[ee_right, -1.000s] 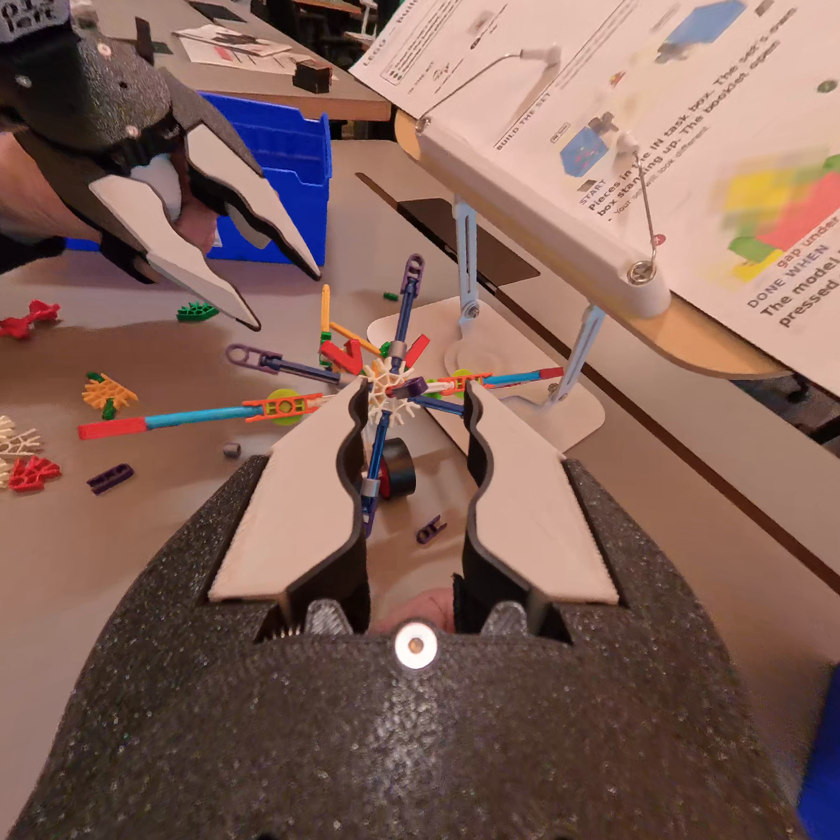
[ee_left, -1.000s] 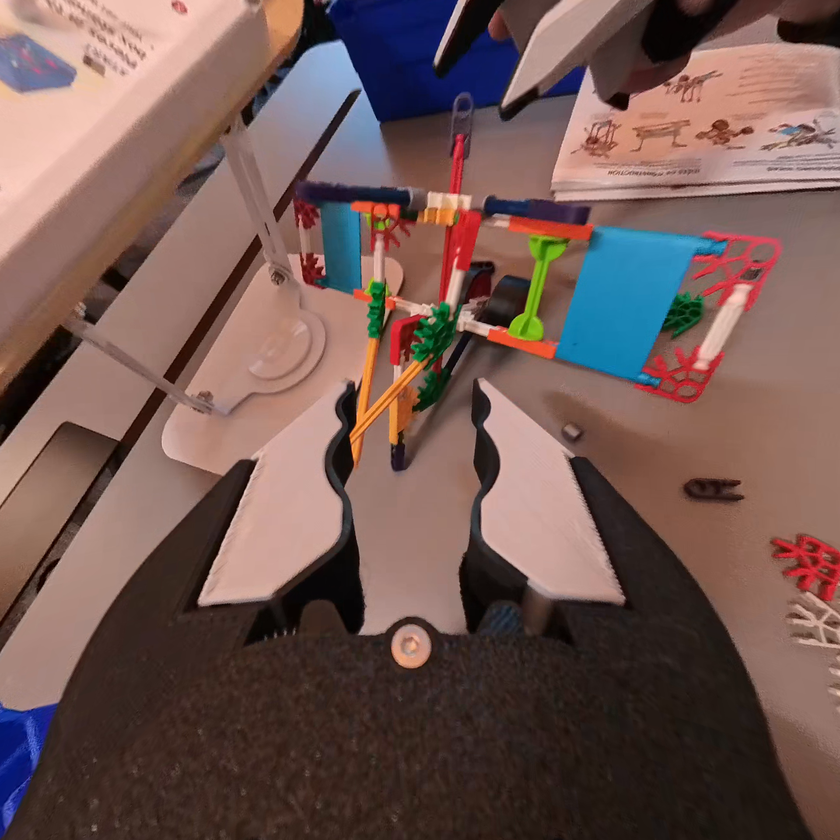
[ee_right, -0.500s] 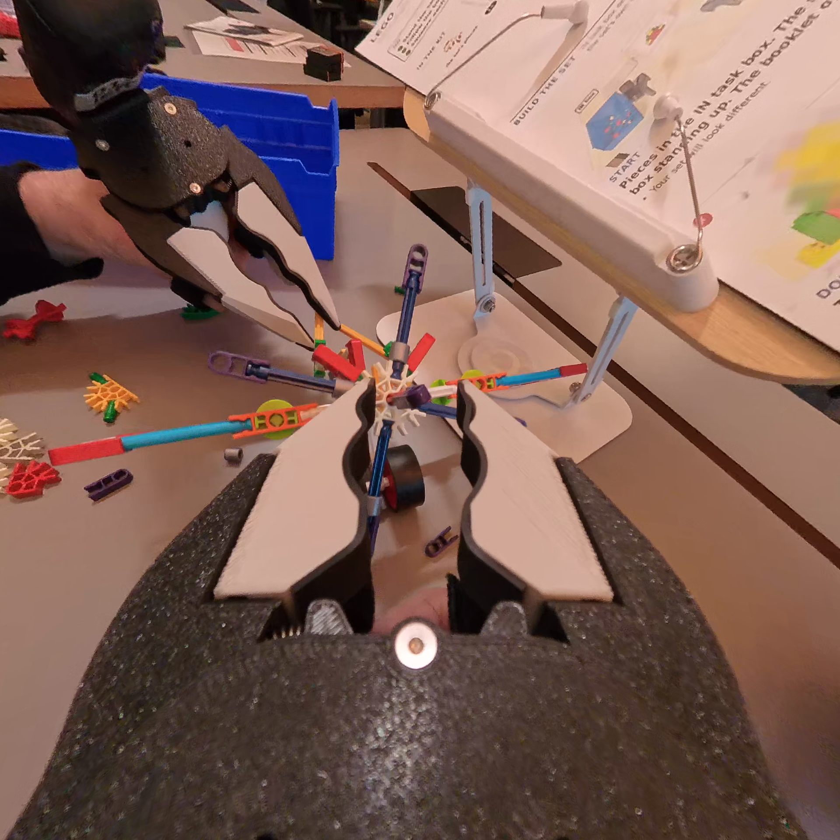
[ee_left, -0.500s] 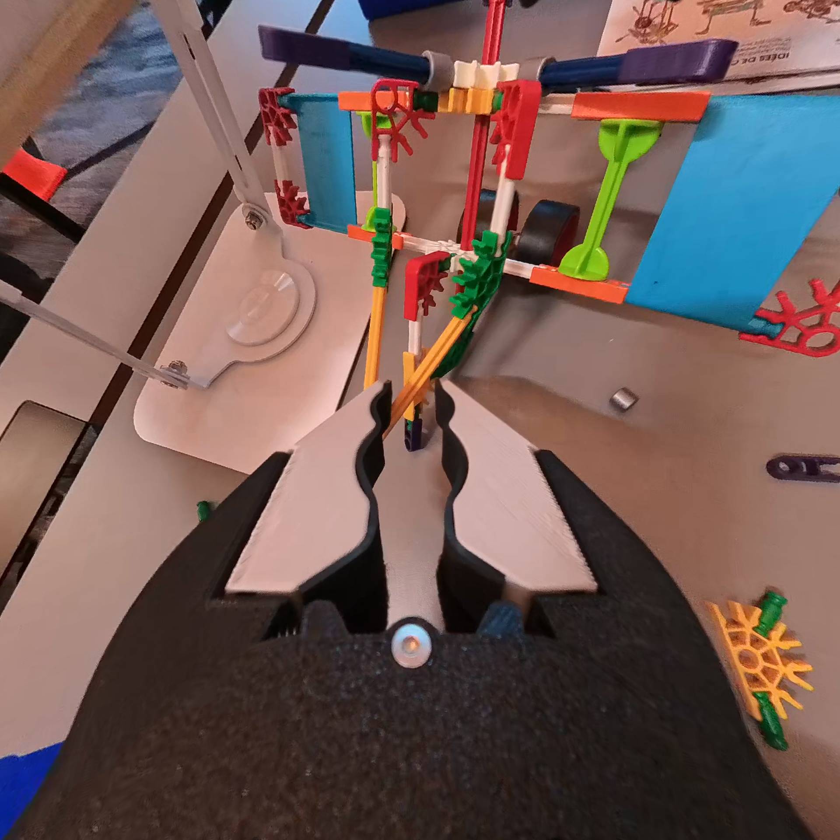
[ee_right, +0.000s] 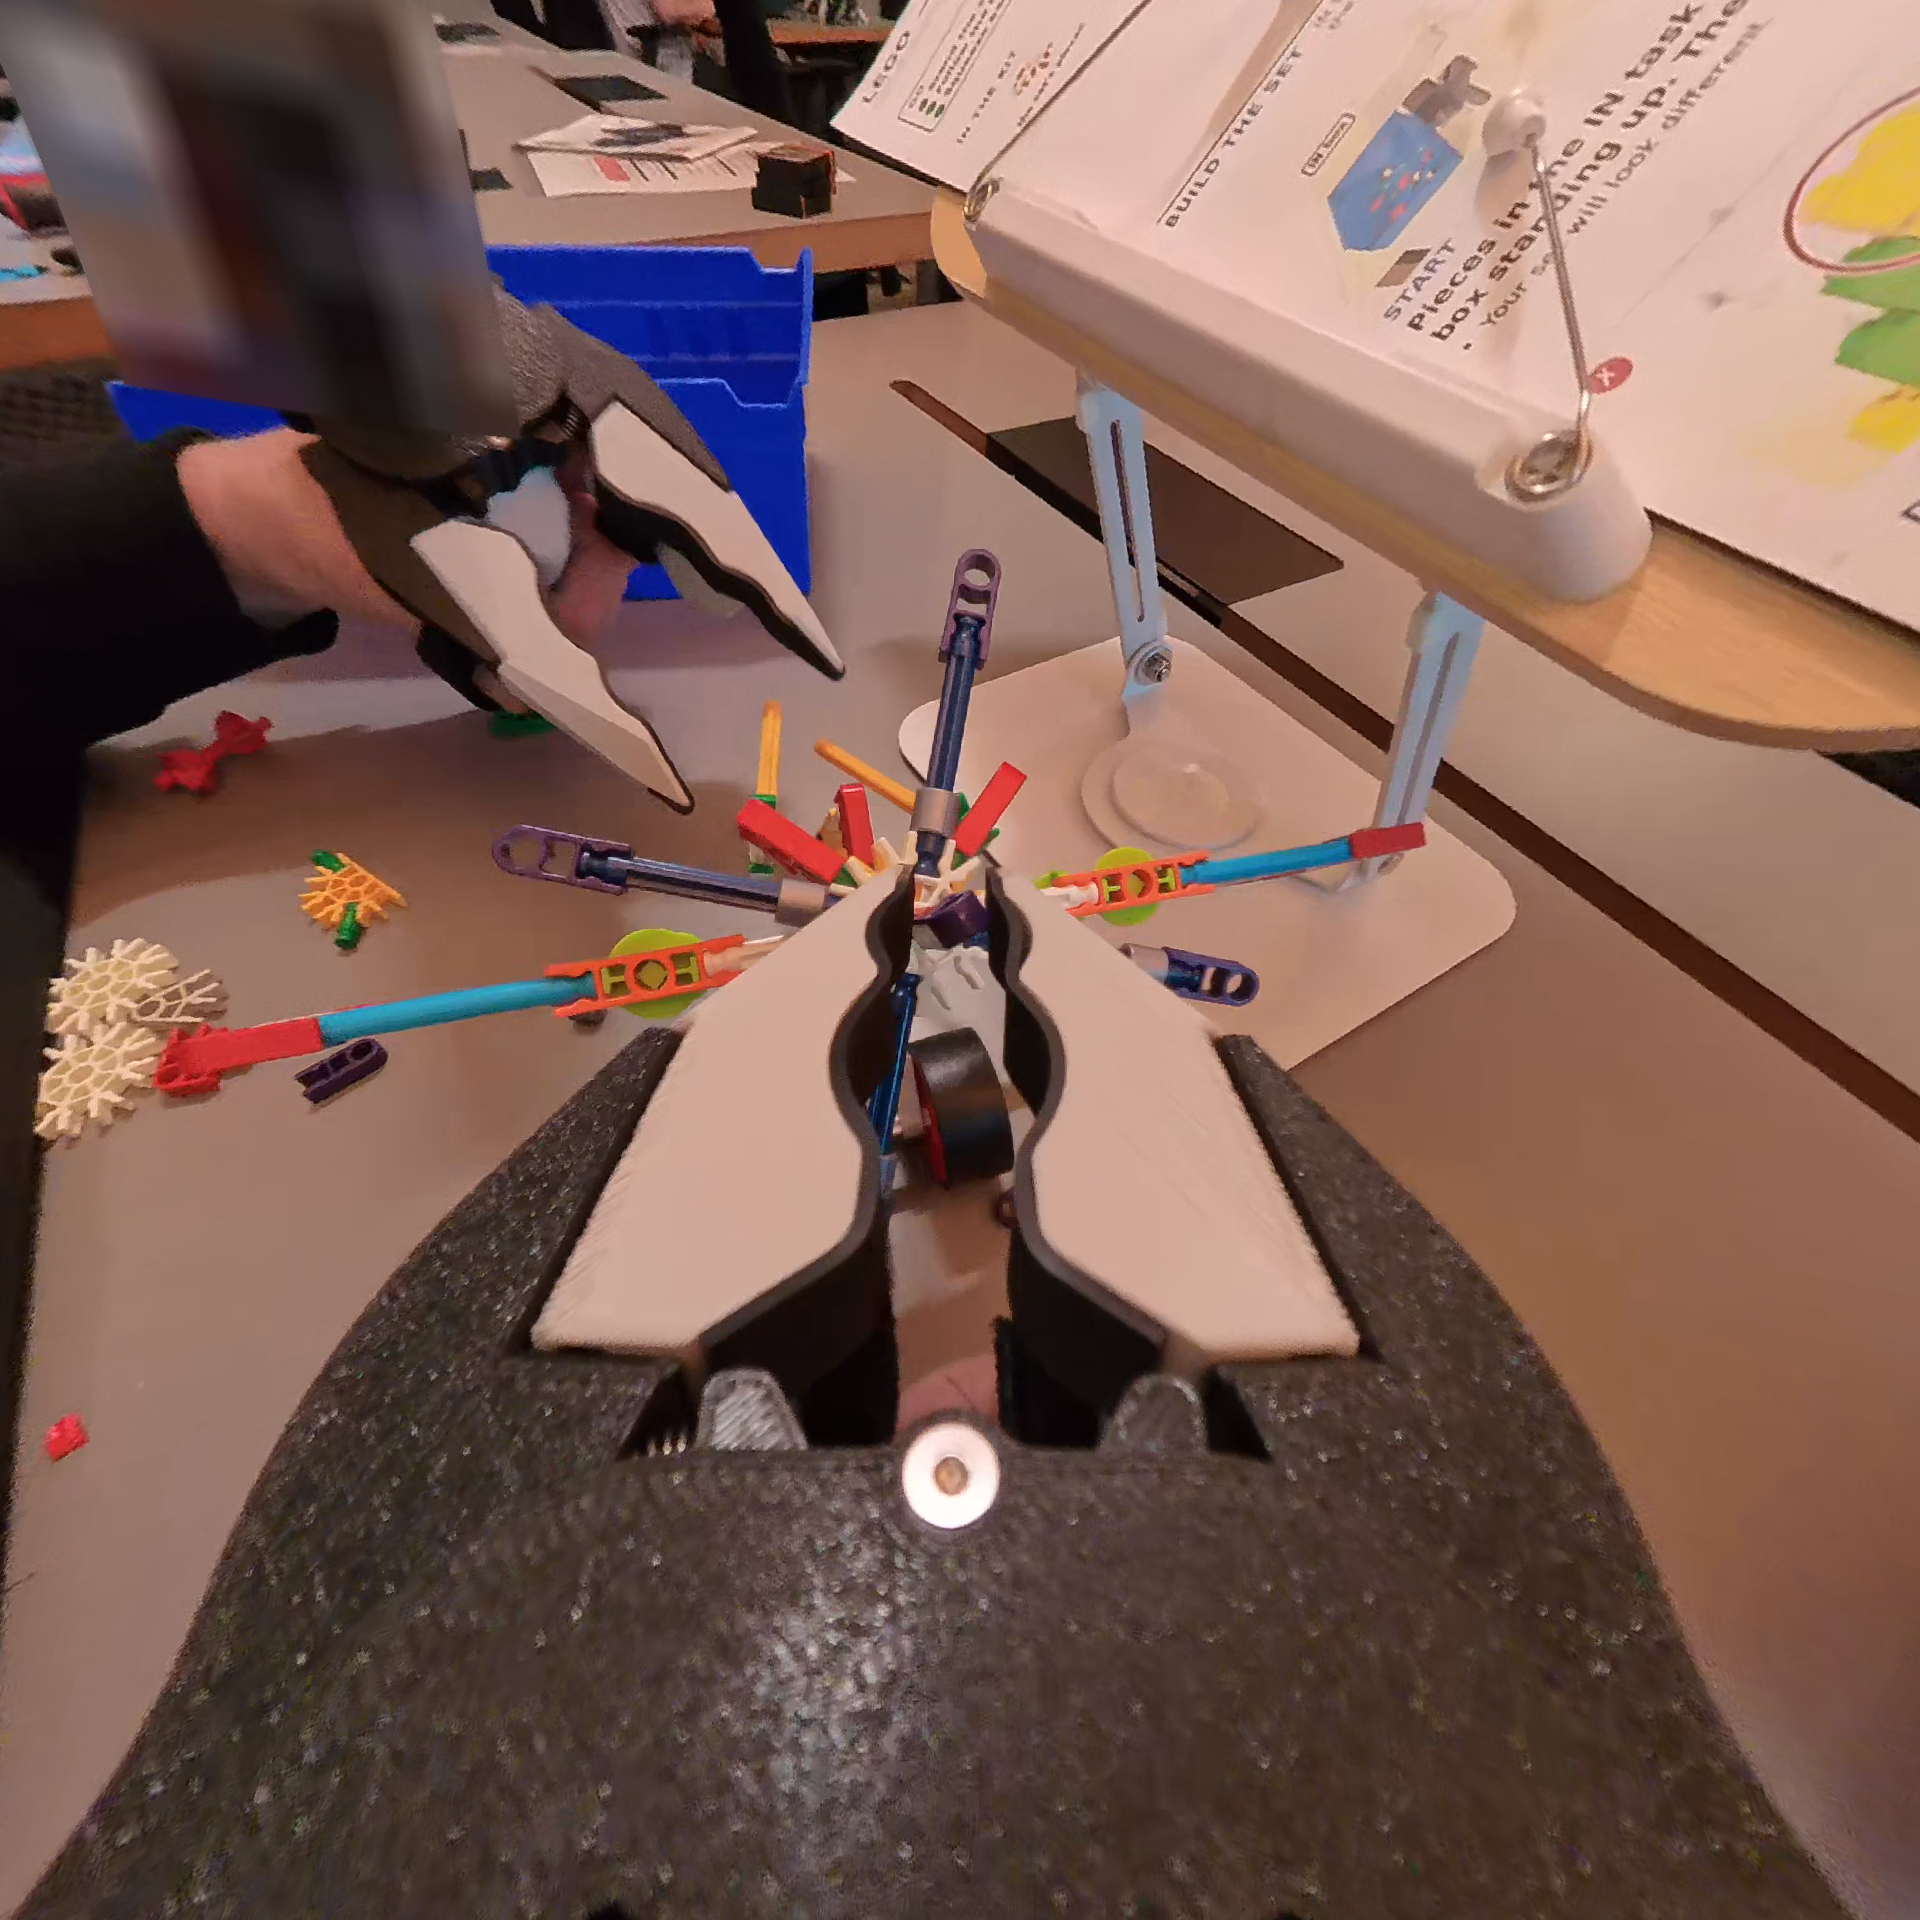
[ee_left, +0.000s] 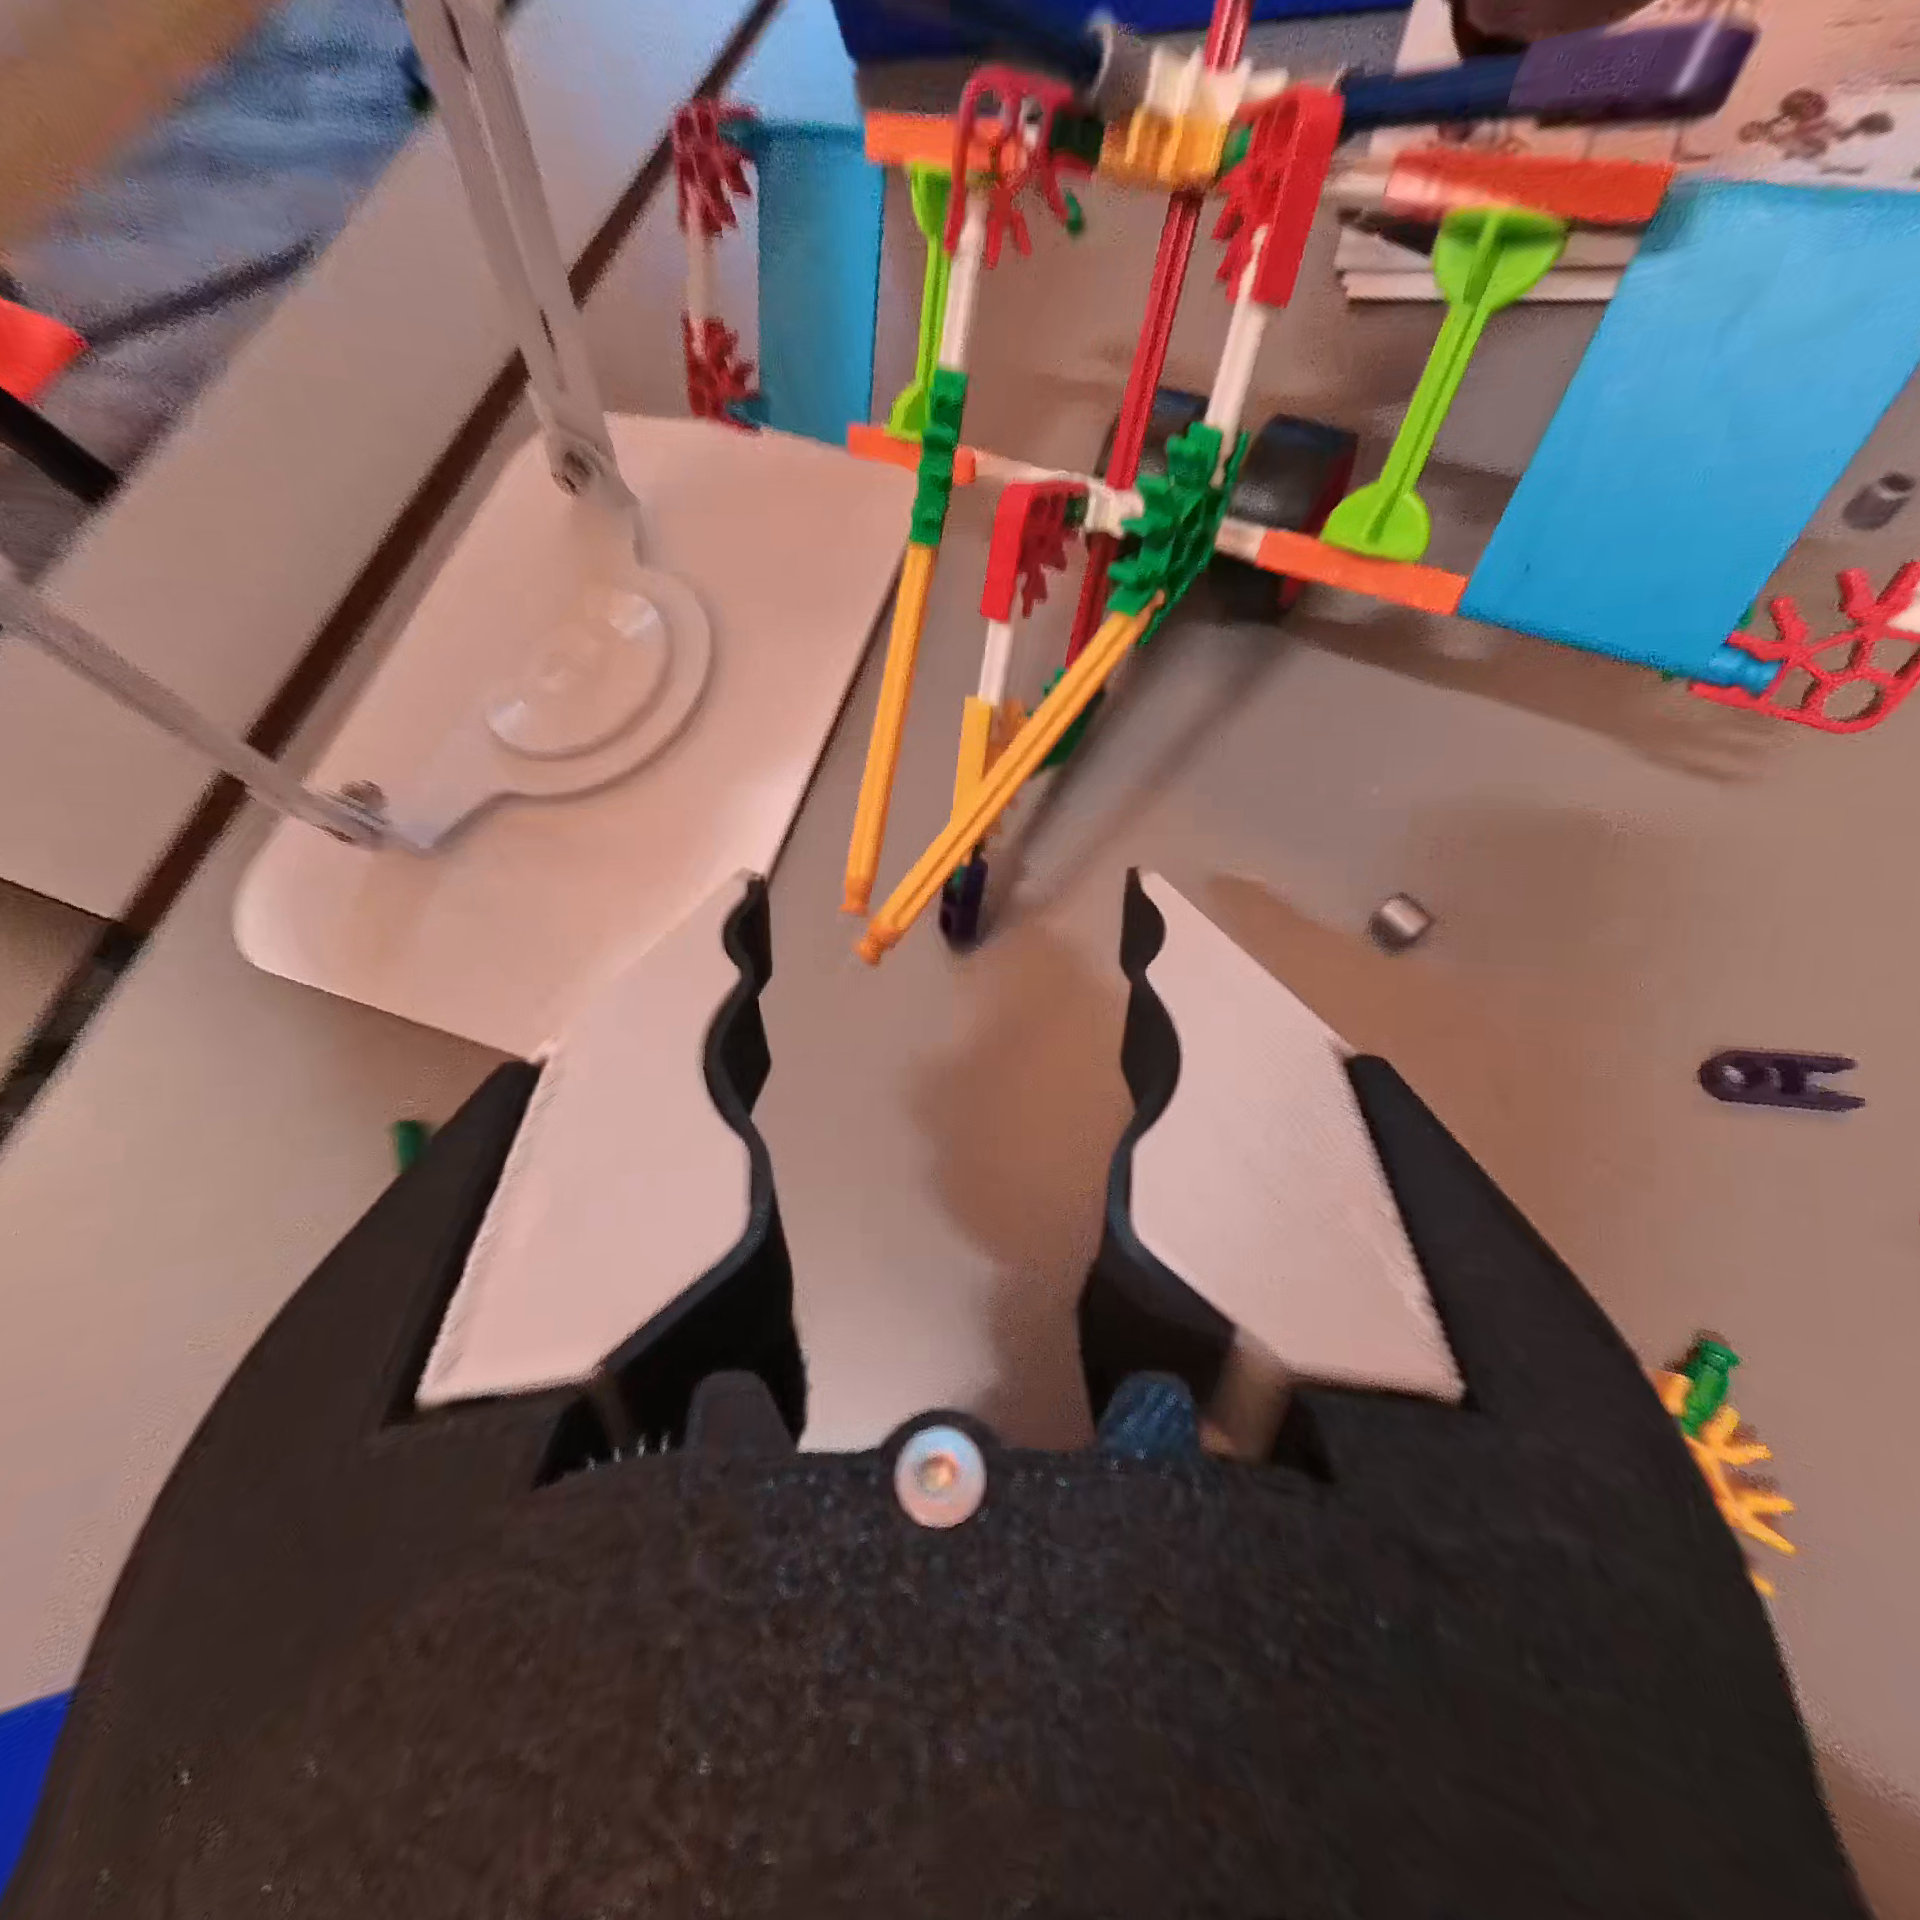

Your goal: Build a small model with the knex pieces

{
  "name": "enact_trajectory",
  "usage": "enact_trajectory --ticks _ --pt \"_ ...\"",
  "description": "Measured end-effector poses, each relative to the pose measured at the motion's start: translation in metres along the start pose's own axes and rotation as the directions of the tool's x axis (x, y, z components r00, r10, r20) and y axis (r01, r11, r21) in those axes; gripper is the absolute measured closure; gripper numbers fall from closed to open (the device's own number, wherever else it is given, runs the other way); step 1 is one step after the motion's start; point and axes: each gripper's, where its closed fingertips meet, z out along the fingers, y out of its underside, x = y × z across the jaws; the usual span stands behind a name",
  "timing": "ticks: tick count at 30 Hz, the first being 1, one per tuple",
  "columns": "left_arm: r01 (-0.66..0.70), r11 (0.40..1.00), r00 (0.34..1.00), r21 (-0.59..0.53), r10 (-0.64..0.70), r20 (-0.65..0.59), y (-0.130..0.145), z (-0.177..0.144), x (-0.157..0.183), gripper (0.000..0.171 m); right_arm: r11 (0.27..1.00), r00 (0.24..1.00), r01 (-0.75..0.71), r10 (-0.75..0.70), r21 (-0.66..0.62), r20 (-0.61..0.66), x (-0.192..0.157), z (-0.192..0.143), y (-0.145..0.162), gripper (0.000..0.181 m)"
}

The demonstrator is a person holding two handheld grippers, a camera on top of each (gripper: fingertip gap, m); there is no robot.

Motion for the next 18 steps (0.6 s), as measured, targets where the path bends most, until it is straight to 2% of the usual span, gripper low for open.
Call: enact_trajectory --ticks 2,5,10,11,13,18 --pt "0.050 0.999 0.995 -0.021 -0.052 -0.079 0.006 0.009 0.008 0.107 1.000 1.000 -0.020 0.020 0.012 0.013 0.003 -0.005 0.002 0.168" --pt "0.068 0.995 0.990 -0.073 -0.076 -0.115 0.013 0.025 0.012 0.112 0.998 0.998 -0.053 0.052 0.026 0.035 0.007 -0.012 0.004 0.168" --pt "0.087 0.990 0.980 -0.108 -0.104 -0.171 0.011 0.043 0.017 0.127 0.996 0.994 -0.083 0.080 0.040 0.077 0.008 -0.019 0.007 0.169" --pt "0.093 0.989 0.973 -0.116 -0.115 -0.201 0.011 0.045 0.020 0.135 0.995 0.993 -0.088 0.085 0.040 0.084 0.008 -0.020 0.008 0.169" --pt "0.116 0.990 0.959 -0.085 -0.134 -0.250 0.003 0.049 0.022 0.147 0.995 0.991 -0.096 0.092 0.040 0.098 0.008 -0.023 0.010 0.169" --pt "0.121 0.991 0.948 -0.065 -0.135 -0.290 -0.002 0.059 0.019 0.153 0.994 0.988 -0.097 0.092 0.042 0.123 0.007 -0.028 0.011 0.170"
